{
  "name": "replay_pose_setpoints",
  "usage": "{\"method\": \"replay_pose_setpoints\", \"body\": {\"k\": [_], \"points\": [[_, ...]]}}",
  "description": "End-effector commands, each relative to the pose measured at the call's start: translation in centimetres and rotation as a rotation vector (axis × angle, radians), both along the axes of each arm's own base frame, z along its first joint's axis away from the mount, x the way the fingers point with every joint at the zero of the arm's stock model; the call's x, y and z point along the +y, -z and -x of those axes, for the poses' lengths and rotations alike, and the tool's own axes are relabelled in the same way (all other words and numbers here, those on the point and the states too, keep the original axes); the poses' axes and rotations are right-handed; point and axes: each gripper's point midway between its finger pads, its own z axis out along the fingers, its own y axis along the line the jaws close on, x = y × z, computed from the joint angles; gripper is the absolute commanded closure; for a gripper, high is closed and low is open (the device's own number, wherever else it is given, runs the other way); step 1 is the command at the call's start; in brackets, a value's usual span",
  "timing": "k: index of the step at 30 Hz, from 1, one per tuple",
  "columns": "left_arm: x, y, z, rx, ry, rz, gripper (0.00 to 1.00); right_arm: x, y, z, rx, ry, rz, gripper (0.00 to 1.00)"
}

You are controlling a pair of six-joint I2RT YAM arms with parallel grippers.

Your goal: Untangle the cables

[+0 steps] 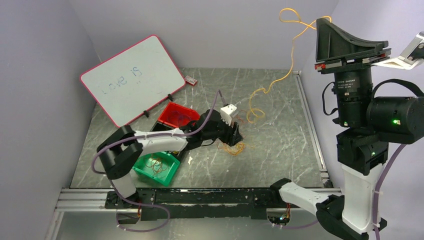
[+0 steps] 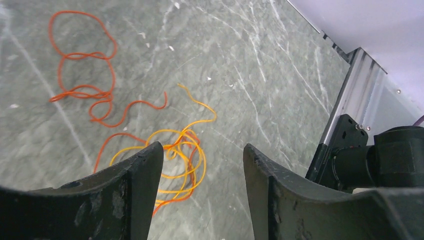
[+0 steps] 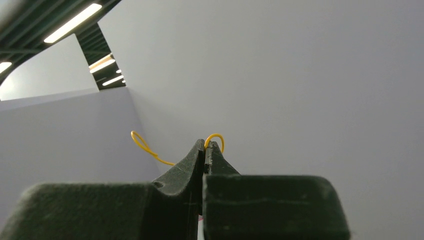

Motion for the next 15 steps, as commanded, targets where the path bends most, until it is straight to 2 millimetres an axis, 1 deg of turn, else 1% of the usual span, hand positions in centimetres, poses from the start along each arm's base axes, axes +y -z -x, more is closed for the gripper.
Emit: {"method": "replay_pose_setpoints", "body": {"k": [1,5,8,10,15], "points": [[3.5,-0.4,-0.8,-0.035,-0.116,-0.114,0.35,-0.4,0.8,-0.2,0.022,0.024,0.002,1.0],[7.7,-1.2,-2.1,0.013,-0.281,-0.113,0.37,0.5,1.7,-0.9,0.052,-0.002,0.023,1.0],[11.5,-2.7,-3.4,0.036,-0.386,-0.089,0.38,1.6,2.4,-1.7,0.081,-0.035,0.052,1.0],[14.0,-4.9,-4.0,0.023,-0.444,-0.063,0.37,2.5,3.0,-2.5,0.107,-0.059,0.071,1.0],[20.2,-8.6,-5.4,-0.02,-0.57,-0.058,0.37,5.6,4.7,-3.5,0.157,-0.186,0.131,1.0]]}}
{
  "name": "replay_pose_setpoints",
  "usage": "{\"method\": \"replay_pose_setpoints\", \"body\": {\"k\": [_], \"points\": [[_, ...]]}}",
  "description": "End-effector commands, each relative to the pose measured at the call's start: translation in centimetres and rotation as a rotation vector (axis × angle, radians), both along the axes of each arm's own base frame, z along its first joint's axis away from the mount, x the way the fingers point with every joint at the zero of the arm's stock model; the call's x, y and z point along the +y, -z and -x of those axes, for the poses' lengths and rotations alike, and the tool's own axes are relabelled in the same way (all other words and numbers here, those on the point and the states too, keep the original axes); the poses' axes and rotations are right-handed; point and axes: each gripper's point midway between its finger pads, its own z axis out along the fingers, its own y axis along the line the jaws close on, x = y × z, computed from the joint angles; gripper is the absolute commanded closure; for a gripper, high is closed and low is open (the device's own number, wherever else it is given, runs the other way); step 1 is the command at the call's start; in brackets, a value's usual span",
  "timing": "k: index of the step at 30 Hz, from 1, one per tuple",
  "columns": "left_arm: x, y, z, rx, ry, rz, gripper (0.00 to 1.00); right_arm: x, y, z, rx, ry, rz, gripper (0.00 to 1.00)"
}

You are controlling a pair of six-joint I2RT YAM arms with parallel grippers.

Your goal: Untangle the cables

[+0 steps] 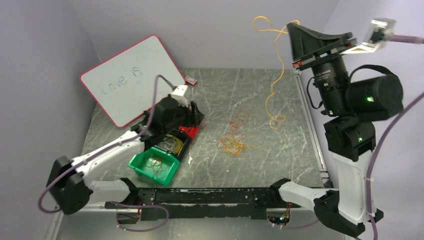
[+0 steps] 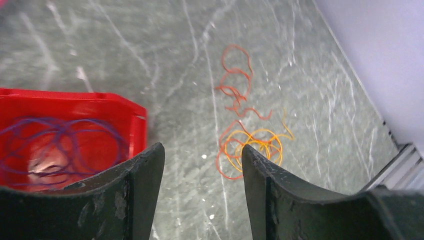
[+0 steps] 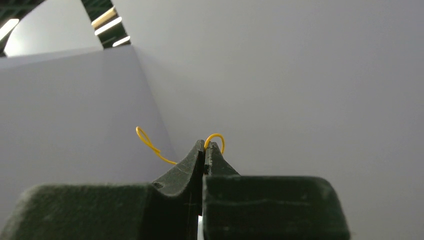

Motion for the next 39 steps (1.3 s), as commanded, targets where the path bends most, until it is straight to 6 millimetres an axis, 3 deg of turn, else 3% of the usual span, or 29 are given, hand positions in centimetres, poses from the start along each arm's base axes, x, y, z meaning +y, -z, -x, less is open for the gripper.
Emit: {"method": "replay_pose_setpoints", "body": {"k": [1,5,10,15,24,29,39], "points": [[5.6,-2.3,-0.6,-0.013,-0.13,-0.031,0.37,3.3,2.1,-0.9,0.069,-0.141,0.059,1.0],[11.1,-3.9,-1.4,-0.031,-0.251,-0.074,0.36,5.3,3.9,-2.0,0.125,-0.221,0.088,1.0],[18.5,-3.6,-1.8,0.054,-0.446,-0.15,0.37,6.9,5.3,-2.5,0.164,-0.292,0.102,1.0],[22.9,-4.2,-0.9,0.066,-0.564,-0.142,0.36,8.3,6.7,-3.1,0.205,-0.35,0.111,1.0],[26.0,-6.1,1.5,-0.033,-0.639,-0.156,0.35,12.1,9.2,-3.6,0.264,-0.435,0.145,1.0],[27.4,-6.6,3.0,-0.059,-0.699,-0.161,0.36,16.2,10.0,-2.4,0.269,-0.459,0.191,1.0],[30.3,-7.4,5.9,-0.098,-0.838,-0.171,0.36,21.0,10.7,-1.3,0.265,-0.539,0.206,1.0]]}}
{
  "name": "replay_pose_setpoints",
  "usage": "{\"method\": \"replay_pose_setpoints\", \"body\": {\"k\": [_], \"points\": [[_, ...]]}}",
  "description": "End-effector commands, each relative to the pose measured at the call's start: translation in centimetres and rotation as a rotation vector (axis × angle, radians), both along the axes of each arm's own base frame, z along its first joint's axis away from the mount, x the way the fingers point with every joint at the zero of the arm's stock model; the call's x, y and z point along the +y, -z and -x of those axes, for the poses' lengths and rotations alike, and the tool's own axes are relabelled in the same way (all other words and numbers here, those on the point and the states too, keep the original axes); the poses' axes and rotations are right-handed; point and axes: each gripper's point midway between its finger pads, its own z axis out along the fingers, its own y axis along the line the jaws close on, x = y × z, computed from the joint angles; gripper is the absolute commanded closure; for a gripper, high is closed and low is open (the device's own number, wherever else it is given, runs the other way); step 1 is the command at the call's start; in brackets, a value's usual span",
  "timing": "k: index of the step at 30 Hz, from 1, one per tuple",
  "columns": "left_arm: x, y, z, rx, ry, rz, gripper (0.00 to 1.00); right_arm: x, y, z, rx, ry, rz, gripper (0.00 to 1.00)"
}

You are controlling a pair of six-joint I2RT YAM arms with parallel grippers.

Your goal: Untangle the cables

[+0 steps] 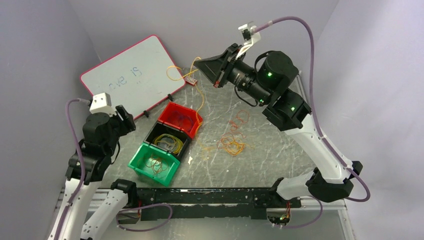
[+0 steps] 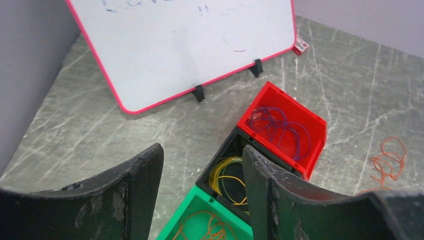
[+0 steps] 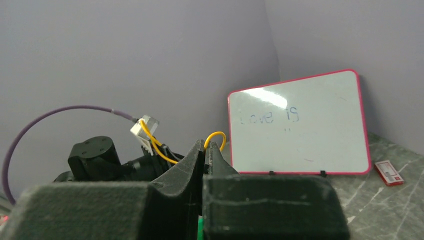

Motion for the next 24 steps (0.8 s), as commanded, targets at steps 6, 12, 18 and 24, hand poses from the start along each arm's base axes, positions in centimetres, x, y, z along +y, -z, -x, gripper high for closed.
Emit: {"method": "replay_pose_setpoints", "body": {"k": [6,12,18,24], "points": [[3.2,-0.6,2.5,-0.037,-0.162,-0.006,0.36,3.4,-0.6,0.8,-0.024,-0.057,-0.045,1.0],[3.6,-0.3,3.0,-0.031,-0.174,-0.024,0.36,6.5,2.4,0.1,0.026,-0.107,-0.036,1.0],[3.7,0.0,3.1,-0.03,-0.174,-0.024,0.36,9.3,7.4,-1.1,0.104,-0.139,0.01,1.0],[3.5,0.0,3.0,-0.037,-0.163,-0.023,0.36,9.9,8.2,-1.3,0.11,-0.141,0.014,1.0]]}}
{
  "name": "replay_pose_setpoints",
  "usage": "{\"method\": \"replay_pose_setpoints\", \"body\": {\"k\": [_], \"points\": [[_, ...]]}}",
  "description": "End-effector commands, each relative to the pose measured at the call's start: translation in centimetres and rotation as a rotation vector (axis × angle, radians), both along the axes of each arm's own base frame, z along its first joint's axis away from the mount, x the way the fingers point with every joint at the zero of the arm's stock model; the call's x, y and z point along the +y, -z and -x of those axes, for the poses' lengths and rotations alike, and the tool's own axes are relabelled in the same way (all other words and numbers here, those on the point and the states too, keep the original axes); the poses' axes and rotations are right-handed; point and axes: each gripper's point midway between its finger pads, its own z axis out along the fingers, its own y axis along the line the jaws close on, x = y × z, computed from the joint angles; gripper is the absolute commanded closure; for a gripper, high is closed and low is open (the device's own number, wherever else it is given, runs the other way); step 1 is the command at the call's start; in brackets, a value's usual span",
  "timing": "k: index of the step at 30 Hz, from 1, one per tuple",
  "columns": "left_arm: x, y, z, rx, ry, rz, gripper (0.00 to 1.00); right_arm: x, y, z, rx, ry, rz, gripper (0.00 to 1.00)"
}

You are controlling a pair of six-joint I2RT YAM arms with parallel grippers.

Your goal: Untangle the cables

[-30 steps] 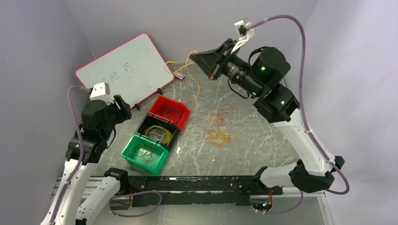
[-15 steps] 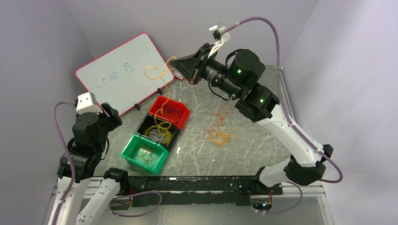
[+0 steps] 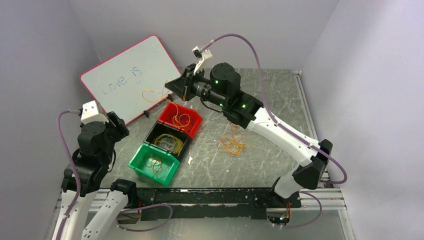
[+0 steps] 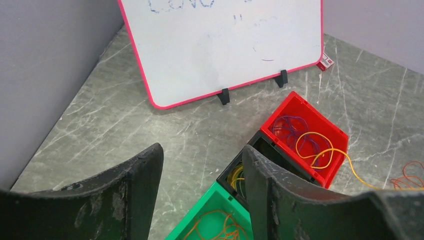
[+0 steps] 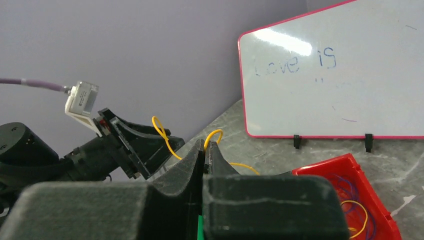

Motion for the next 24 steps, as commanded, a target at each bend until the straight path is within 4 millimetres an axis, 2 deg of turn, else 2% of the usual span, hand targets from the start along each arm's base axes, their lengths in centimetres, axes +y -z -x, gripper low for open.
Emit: {"method": "replay_pose_setpoints", "body": {"k": [1,6,11,17,20,24], "points": [[0.4,0.1,0.2,-0.006,-0.017,-0.005,0.36,-0.2,-3.4,0.7,-0.058,-0.012,-0.083,1.0],[0.2,0.2,0.2,-0.009,-0.007,-0.002,0.37,-0.7,-5.5,0.0,-0.121,0.031,-0.079,1.0],[0.1,0.0,0.1,-0.019,0.0,0.003,0.36,-1.4,-9.1,-0.4,-0.206,0.07,-0.102,1.0],[0.1,0.1,0.2,-0.02,0.0,0.003,0.37,-1.3,-13.4,0.4,-0.285,0.031,-0.153,1.0],[0.1,0.1,0.2,-0.022,0.001,0.004,0.37,-0.7,-14.2,0.9,-0.294,-0.003,-0.169,1.0],[0.0,0.3,0.1,-0.022,0.003,0.005,0.36,0.3,-14.0,1.5,-0.279,-0.048,-0.176,1.0]]}}
